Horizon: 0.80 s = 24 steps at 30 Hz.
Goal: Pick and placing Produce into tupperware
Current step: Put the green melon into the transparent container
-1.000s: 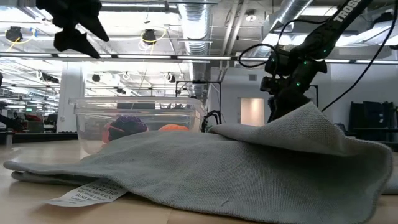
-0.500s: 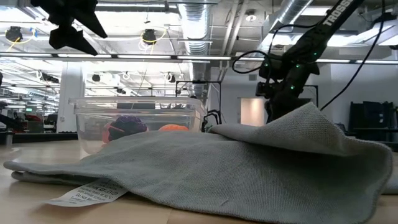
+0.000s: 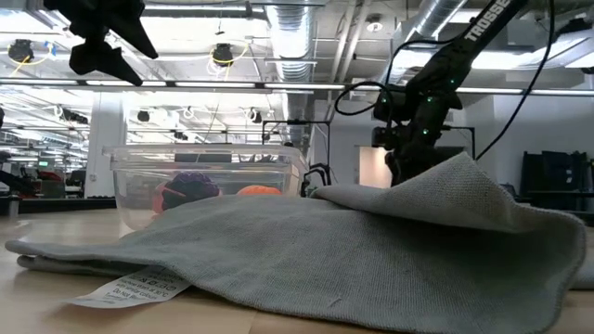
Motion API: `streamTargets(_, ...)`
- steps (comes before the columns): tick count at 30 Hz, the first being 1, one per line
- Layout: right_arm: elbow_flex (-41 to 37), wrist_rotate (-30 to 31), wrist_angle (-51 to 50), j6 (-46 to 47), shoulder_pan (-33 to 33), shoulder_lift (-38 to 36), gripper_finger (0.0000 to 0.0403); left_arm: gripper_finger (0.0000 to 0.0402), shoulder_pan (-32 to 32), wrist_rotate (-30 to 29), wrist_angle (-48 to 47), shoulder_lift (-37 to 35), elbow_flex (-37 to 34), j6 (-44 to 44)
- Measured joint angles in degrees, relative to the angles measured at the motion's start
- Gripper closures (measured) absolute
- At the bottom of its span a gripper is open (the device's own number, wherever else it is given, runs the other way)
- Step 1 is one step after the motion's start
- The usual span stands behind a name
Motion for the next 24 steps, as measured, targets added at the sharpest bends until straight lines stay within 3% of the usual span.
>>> streamTargets(12, 0.9, 3.2, -2.5, 1.9, 0.4, 1.0, 0.0088, 0.0095, 0.0, -0.5, 0.0, 0.0, 0.0, -0.4)
streamTargets(24, 1.1, 3.2, 0.5, 4.5, 0.6, 0.9, 0.0091, 0.0095, 0.0, -0.6, 0.0, 0.0, 0.0, -0.5)
